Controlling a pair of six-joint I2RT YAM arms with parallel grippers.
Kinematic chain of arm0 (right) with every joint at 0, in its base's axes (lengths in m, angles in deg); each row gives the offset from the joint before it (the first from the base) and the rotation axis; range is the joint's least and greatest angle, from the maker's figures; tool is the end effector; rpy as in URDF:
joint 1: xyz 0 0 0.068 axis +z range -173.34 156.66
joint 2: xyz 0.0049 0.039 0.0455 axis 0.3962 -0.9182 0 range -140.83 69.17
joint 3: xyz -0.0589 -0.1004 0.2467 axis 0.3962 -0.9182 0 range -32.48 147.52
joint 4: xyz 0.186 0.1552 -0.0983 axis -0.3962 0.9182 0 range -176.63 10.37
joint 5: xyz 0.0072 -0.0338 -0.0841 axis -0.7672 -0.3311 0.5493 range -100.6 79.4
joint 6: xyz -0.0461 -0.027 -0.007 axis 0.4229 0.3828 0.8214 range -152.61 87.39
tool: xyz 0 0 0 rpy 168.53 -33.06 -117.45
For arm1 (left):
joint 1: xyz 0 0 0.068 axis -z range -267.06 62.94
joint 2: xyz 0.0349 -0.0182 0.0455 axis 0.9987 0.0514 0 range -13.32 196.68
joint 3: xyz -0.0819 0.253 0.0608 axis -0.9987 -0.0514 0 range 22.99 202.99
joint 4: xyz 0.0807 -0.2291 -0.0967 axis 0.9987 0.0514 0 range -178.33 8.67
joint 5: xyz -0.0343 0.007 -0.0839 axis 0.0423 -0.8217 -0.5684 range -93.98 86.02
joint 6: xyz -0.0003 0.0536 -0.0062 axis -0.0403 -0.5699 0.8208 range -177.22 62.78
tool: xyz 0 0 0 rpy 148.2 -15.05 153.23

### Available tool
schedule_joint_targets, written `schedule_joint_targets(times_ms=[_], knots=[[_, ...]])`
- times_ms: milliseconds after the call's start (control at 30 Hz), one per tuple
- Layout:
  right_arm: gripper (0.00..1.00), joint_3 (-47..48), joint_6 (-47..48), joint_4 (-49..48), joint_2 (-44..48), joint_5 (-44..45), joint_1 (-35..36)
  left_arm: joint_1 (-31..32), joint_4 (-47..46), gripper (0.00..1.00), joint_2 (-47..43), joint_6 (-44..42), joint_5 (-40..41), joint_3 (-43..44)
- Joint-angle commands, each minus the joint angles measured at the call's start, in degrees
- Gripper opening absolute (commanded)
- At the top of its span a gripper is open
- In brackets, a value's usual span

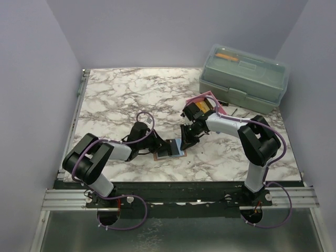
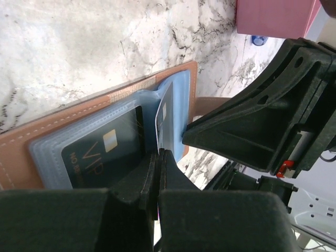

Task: Put the credit cards into the card holder
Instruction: Insert the credit card into the card holder.

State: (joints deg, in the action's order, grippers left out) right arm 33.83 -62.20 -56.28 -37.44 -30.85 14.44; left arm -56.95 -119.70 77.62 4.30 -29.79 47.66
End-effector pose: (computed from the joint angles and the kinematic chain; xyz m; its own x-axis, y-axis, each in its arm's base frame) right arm 0.2744 0.2282 0.1524 -0.9770 -0.1713 -0.1269 -0.2105 0.8691 0.4476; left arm 0.2213 -0.1462 0.1166 -0.9044 -0.3904 -0.1722 -0.0724 0.5383 -0.8396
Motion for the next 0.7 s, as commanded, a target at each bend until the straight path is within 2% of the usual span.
schedule_joint_targets(times_ms=[0,133,433,600,667], knots=[[0.09,-1.1,-0.7,-4.4,-1.5,-3.3,0.2,1.4,9.1,0.06,-3.0,-0.9,6.2,2.5],[0.09,-1.4,-0.6,-5.1,-1.5,-3.3,0.2,1.7,13.2,0.19,-3.0,-1.9,7.3,4.3],[0.07,-0.4,-0.1,-4.6,-1.6,-2.0,0.2,4.6,17.2,0.23,-0.3,-3.3,8.5,9.4],[0.06,-0.5,0.2,-4.3,-1.4,-1.2,0.2,4.7,21.7,0.4,-2.1,-5.8,8.4,11.2],[0.06,-0.6,0.5,-4.3,-1.4,-1.0,0.2,4.6,23.0,0.44,-1.7,-6.4,7.8,11.6]])
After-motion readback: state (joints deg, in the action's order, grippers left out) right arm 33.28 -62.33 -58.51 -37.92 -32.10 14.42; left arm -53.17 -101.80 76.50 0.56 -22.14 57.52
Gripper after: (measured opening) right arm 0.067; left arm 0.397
